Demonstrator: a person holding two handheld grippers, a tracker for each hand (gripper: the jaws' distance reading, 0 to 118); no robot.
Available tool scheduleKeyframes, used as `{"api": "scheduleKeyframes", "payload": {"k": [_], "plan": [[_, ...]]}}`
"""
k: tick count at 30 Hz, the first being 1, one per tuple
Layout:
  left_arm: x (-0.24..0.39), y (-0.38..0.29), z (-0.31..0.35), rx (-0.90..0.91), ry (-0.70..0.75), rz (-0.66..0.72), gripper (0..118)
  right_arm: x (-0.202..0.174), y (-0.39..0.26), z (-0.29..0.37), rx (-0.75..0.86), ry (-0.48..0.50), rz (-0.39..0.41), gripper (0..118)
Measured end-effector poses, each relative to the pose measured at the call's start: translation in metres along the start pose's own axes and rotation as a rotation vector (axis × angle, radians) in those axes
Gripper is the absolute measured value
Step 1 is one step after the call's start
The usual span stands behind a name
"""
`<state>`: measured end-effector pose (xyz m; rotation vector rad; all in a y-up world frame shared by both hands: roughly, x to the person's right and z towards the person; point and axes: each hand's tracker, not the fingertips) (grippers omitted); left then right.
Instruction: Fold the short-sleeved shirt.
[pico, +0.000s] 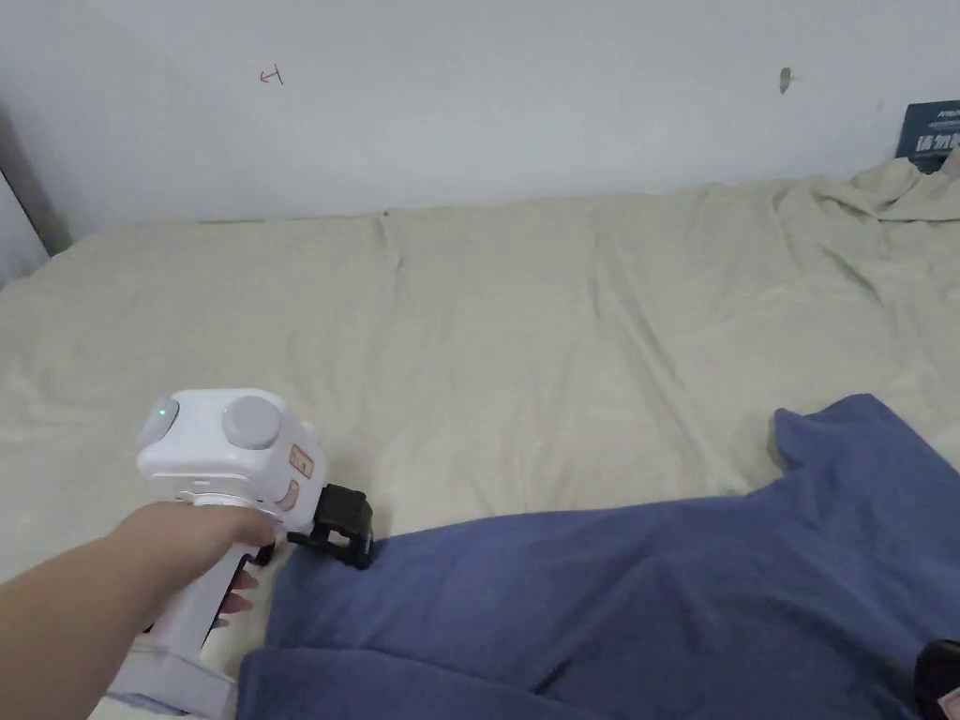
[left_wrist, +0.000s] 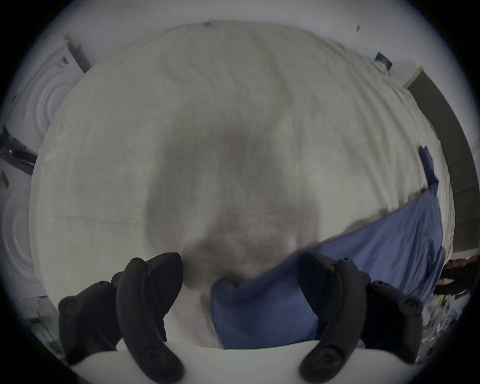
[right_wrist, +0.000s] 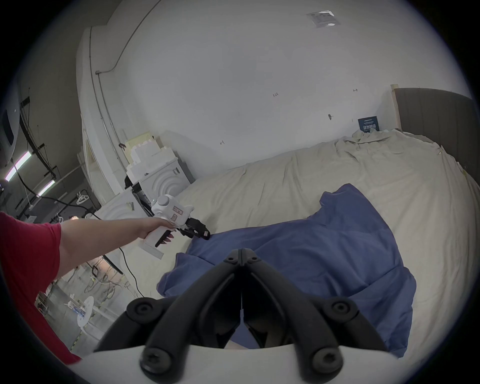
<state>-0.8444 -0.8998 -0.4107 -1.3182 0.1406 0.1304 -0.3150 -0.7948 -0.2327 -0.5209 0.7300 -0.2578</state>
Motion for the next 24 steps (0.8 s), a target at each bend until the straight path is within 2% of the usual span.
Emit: {"api": "scheduleKeyframes", "payload": {"k": [6, 9, 12, 13, 15, 17, 19, 21, 24], "plan": [[0.003, 0.003, 0.0, 0.0, 0.005, 0.005, 101, 0.002, -0.004, -0.007, -0.023, -0.009, 0.02, 2], [0.01, 0.007, 0.006, -0.012, 0.035, 0.0, 94, 0.003, -0.006, -0.011, -0.034, -0.009, 0.002, 2], [0.022, 0.004, 0.013, 0.008, 0.057, -0.047, 69, 0.006, -0.01, -0.011, -0.041, -0.017, -0.005, 2], [0.026, 0.002, 0.017, 0.02, 0.073, -0.075, 51, 0.006, -0.01, -0.011, -0.043, -0.018, -0.009, 2], [0.03, 0.001, 0.019, 0.016, 0.039, -0.103, 2, 0.008, -0.012, -0.011, -0.047, -0.022, -0.014, 2], [0.034, 0.002, 0.021, 0.044, 0.099, -0.136, 1, 0.01, -0.012, -0.01, -0.052, -0.026, -0.017, 2], [0.033, 0.001, 0.024, 0.043, 0.09, -0.169, 1, 0.008, -0.008, -0.011, -0.051, -0.031, -0.022, 2], [0.027, 0.0, 0.022, 0.077, 0.073, -0.148, 1, 0.012, -0.002, -0.01, -0.032, -0.034, -0.033, 2], [0.02, -0.006, 0.029, 0.123, 0.044, -0.126, 1, 0.028, 0.03, -0.016, -0.016, -0.028, -0.007, 2]]}}
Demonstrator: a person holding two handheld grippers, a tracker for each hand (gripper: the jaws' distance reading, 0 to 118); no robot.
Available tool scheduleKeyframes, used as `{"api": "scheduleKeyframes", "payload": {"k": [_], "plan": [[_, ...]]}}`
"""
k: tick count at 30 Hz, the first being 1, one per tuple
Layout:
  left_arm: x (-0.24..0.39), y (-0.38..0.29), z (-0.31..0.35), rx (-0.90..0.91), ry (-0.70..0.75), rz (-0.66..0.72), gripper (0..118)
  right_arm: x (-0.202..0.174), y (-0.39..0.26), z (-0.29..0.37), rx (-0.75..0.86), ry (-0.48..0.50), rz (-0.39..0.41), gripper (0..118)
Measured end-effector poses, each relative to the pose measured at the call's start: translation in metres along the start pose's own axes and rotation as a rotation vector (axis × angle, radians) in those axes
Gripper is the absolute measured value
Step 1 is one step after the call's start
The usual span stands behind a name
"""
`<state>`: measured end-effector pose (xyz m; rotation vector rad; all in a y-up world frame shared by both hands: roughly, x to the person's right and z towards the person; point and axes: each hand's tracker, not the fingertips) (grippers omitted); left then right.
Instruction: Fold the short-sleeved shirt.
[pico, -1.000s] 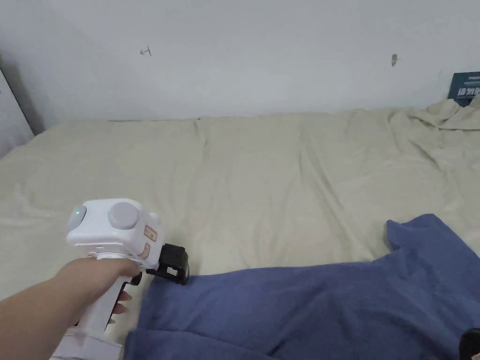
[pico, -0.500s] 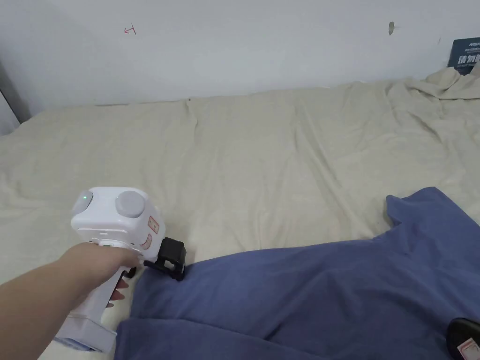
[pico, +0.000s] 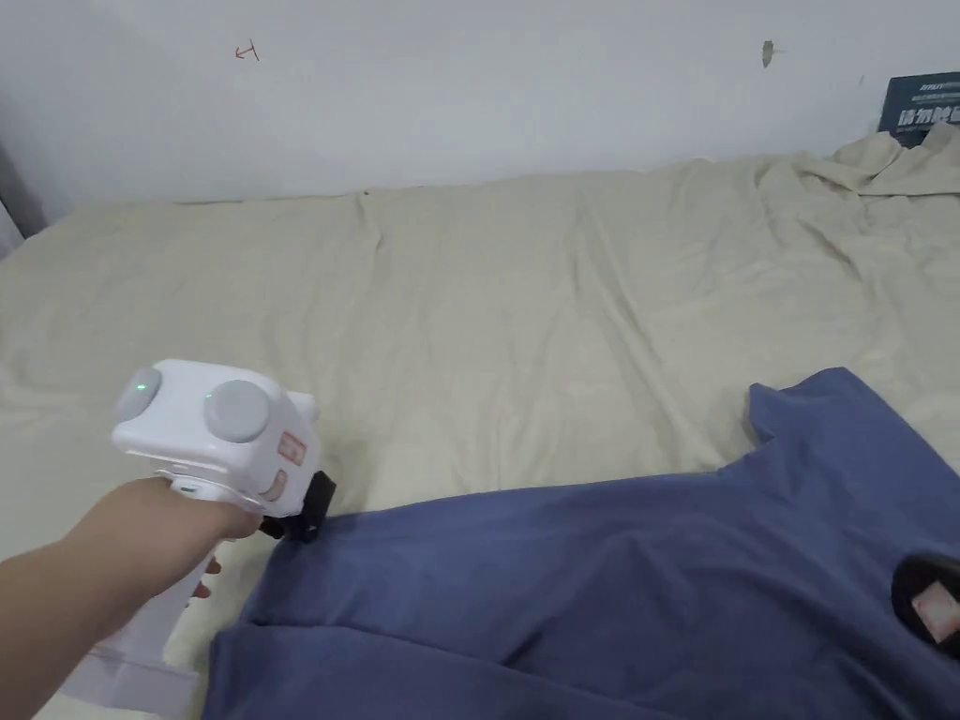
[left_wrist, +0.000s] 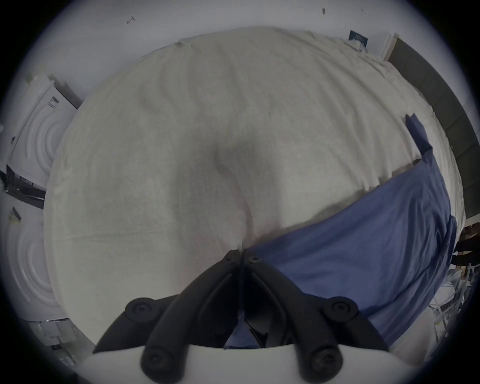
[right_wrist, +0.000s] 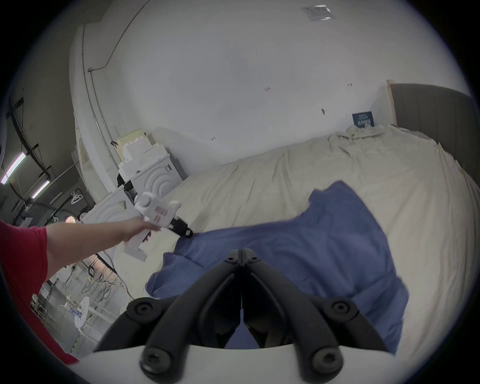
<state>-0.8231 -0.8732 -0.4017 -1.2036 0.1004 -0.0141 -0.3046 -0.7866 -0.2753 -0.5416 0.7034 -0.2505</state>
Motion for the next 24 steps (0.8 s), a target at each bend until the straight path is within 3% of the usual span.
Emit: {"api": "scheduleKeyframes", "payload": {"k": [4, 7, 8, 10, 11, 12, 13, 14, 15, 19, 24], "plan": [[0.002, -0.014, 0.016, 0.052, -0.015, -0.001, 1, 0.054, 0.066, -0.036, -0.03, -0.095, -0.013, 2], [0.002, -0.02, 0.02, 0.069, -0.069, 0.042, 1, 0.108, 0.116, -0.09, -0.23, -0.223, -0.027, 2], [0.003, -0.021, 0.021, 0.072, -0.076, 0.05, 1, 0.119, 0.128, -0.109, -0.293, -0.254, 0.028, 2], [0.006, -0.025, 0.023, 0.072, -0.078, 0.049, 1, 0.146, 0.146, -0.148, -0.44, -0.223, 0.096, 2], [0.007, -0.026, 0.023, 0.071, -0.091, 0.048, 1, 0.153, 0.149, -0.165, -0.497, -0.283, 0.108, 5], [0.008, -0.027, 0.022, 0.065, -0.12, 0.033, 1, 0.163, 0.149, -0.182, -0.529, -0.335, 0.103, 19], [0.008, -0.029, 0.021, 0.062, -0.116, 0.029, 1, 0.173, 0.147, -0.197, -0.586, -0.375, 0.085, 52], [0.008, -0.03, 0.02, 0.061, -0.116, 0.032, 1, 0.182, 0.144, -0.211, -0.628, -0.419, 0.07, 75], [0.008, -0.03, 0.019, 0.06, -0.121, 0.035, 1, 0.191, 0.138, -0.223, -0.654, -0.458, 0.053, 88], [0.006, -0.038, 0.017, 0.064, -0.151, 0.062, 1, 0.219, 0.121, -0.255, -0.684, -0.578, 0.016, 89], [0.0, -0.044, 0.006, 0.054, -0.168, 0.083, 1, 0.237, 0.102, -0.276, -0.742, -0.599, -0.018, 90]]}}
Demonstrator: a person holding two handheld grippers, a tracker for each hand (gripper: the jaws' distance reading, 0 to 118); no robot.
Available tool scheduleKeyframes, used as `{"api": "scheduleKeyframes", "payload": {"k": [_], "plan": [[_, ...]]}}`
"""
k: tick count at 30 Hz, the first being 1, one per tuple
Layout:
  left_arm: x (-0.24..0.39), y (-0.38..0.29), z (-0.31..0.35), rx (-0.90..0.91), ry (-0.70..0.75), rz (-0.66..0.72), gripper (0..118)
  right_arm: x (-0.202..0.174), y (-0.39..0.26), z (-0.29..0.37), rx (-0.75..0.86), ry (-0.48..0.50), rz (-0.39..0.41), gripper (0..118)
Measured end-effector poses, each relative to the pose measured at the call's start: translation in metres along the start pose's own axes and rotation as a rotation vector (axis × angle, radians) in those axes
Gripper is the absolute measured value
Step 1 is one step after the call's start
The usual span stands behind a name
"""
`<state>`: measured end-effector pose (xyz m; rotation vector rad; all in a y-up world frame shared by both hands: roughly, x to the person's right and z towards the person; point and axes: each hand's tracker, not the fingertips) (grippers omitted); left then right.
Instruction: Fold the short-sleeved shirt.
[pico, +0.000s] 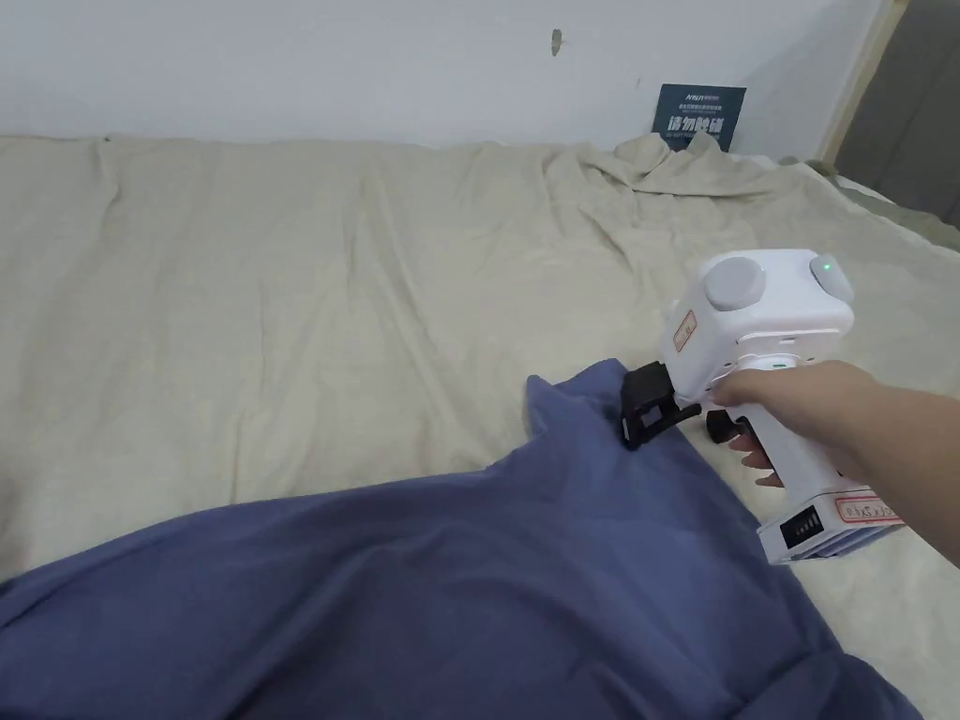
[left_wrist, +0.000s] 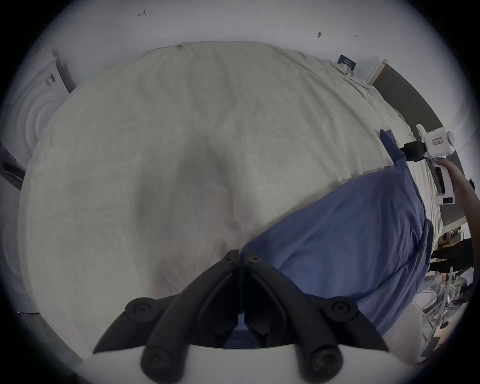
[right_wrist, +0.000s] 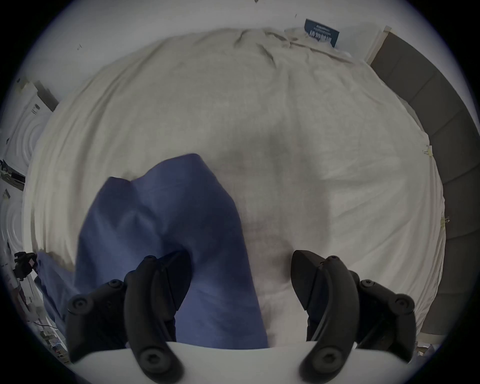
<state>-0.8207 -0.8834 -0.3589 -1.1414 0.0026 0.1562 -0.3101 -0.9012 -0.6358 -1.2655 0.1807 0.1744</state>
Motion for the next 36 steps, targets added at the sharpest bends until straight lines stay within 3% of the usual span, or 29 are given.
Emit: {"api": "scheduleKeyframes", "payload": {"k": [6, 8, 10, 15, 19, 27, 36], "plan": [[-0.005, 0.002, -0.009, -0.004, -0.005, 0.015, 1, 0.001, 0.006, 0.007, -0.031, 0.014, 0.032, 84], [-0.005, 0.002, -0.009, -0.003, -0.001, 0.009, 1, -0.009, 0.003, 0.012, -0.022, -0.007, 0.093, 59], [-0.004, 0.002, -0.008, -0.001, 0.0, 0.008, 1, -0.024, -0.002, 0.017, 0.012, 0.005, 0.18, 7], [-0.005, 0.0, -0.006, 0.007, 0.004, 0.02, 1, -0.04, -0.017, 0.018, 0.042, -0.028, 0.196, 6], [-0.005, -0.002, -0.004, 0.013, 0.002, 0.028, 1, -0.011, -0.031, 0.049, 0.152, 0.204, -0.019, 6], [-0.013, 0.004, 0.019, 0.127, -0.034, 0.089, 1, 0.037, -0.076, 0.122, 0.298, 0.364, -0.237, 6], [-0.016, 0.014, 0.064, 0.256, -0.092, 0.144, 1, 0.037, -0.094, 0.167, 0.401, 0.369, -0.253, 6]]}}
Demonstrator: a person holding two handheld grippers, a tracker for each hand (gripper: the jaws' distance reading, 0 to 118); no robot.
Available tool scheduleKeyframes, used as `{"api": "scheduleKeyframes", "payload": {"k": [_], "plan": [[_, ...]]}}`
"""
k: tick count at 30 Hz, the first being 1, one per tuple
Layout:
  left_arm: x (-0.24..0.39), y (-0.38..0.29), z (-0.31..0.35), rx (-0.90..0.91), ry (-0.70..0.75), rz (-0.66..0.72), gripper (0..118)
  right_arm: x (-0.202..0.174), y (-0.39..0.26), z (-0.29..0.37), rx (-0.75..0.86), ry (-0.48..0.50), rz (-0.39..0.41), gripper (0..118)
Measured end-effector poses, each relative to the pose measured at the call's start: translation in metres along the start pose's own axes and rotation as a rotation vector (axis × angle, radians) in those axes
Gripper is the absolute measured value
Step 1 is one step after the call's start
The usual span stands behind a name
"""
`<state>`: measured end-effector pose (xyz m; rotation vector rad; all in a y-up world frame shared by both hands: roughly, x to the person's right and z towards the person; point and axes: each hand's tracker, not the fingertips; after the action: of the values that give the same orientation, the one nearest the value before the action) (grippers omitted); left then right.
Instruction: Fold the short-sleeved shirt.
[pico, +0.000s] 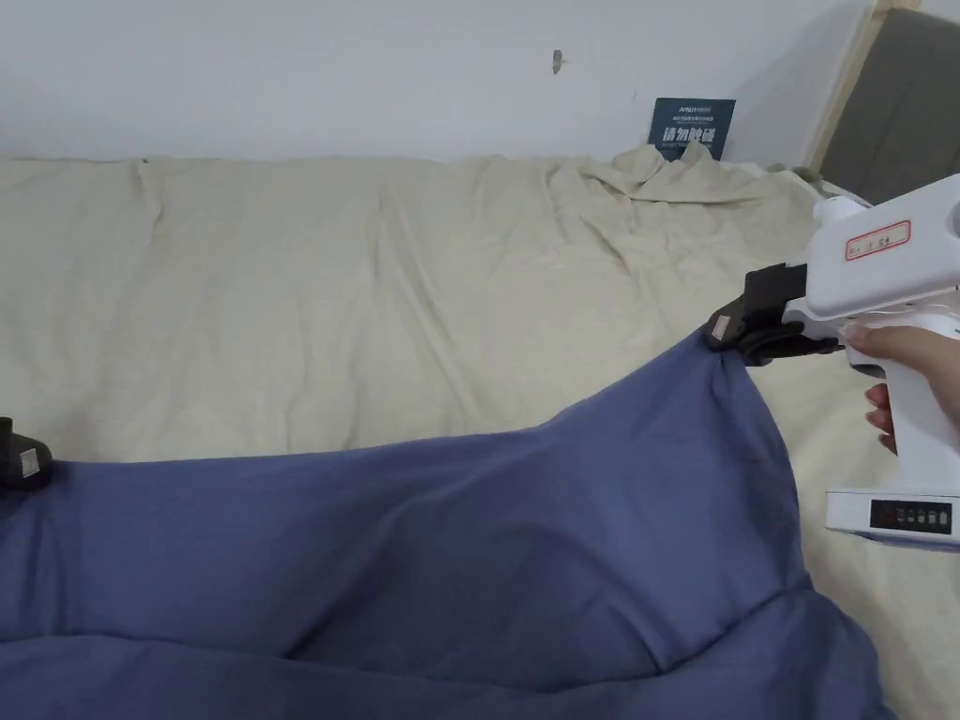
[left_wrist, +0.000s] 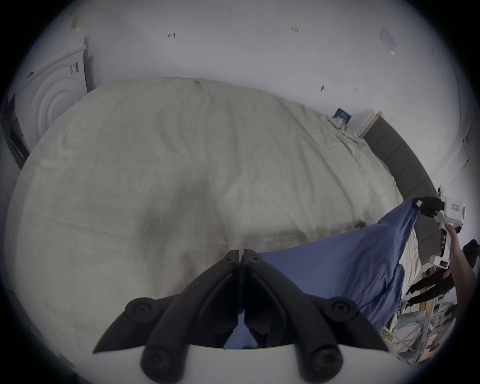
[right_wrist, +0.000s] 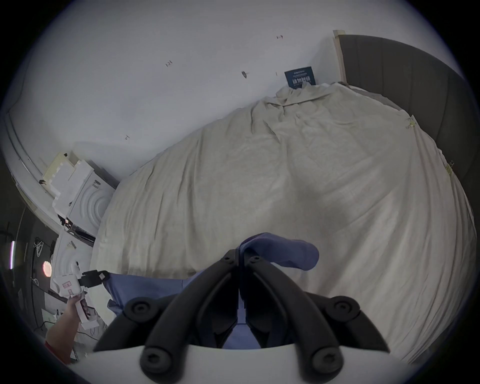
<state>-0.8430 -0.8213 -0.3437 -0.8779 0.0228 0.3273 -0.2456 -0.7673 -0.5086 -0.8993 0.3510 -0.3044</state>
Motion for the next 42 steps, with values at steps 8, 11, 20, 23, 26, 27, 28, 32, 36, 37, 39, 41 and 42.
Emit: {"api": "scheduleKeyframes", "payload": {"k": [8, 11, 20, 23, 26, 27, 28, 32, 36, 37, 39, 41, 42], "plan": [[-0.006, -0.027, 0.029, -0.024, -0.046, 0.011, 1, 0.006, -0.046, 0.044, -0.043, 0.058, -0.039, 6], [-0.012, -0.056, 0.046, -0.036, -0.09, 0.037, 1, 0.017, -0.085, 0.065, -0.062, 0.107, -0.098, 6], [-0.022, -0.157, 0.082, -0.055, -0.072, 0.04, 1, 0.063, -0.217, 0.113, -0.095, 0.097, -0.195, 6], [-0.03, -0.176, 0.075, -0.073, -0.067, 0.049, 1, 0.079, -0.247, 0.105, -0.118, 0.063, -0.211, 6], [-0.031, -0.184, 0.067, -0.097, -0.049, 0.038, 1, 0.085, -0.266, 0.093, -0.118, 0.039, -0.229, 6], [-0.031, -0.186, 0.064, -0.108, -0.037, 0.024, 1, 0.085, -0.269, 0.09, -0.116, 0.037, -0.233, 6], [-0.031, -0.187, 0.061, -0.111, -0.031, 0.014, 2, 0.085, -0.272, 0.087, -0.106, 0.025, -0.227, 6], [-0.033, -0.187, 0.055, -0.098, -0.012, 0.025, 30, 0.079, -0.275, 0.078, -0.092, -0.008, -0.196, 30], [-0.029, -0.188, 0.062, -0.068, -0.035, 0.045, 101, 0.069, -0.272, 0.077, -0.05, -0.069, -0.109, 94], [-0.024, -0.189, 0.065, -0.064, -0.021, 0.031, 108, 0.064, -0.269, 0.079, -0.045, -0.076, -0.097, 97], [-0.019, -0.192, 0.077, -0.021, 0.026, -0.007, 117, 0.062, -0.264, 0.087, -0.018, -0.124, -0.054, 102], [-0.008, -0.2, 0.107, 0.136, 0.043, 0.005, 116, 0.039, -0.259, 0.112, 0.071, -0.187, -0.006, 102], [-0.002, -0.203, 0.12, 0.2, 0.04, 0.003, 116, 0.02, -0.262, 0.13, 0.182, -0.167, -0.001, 102]]}}
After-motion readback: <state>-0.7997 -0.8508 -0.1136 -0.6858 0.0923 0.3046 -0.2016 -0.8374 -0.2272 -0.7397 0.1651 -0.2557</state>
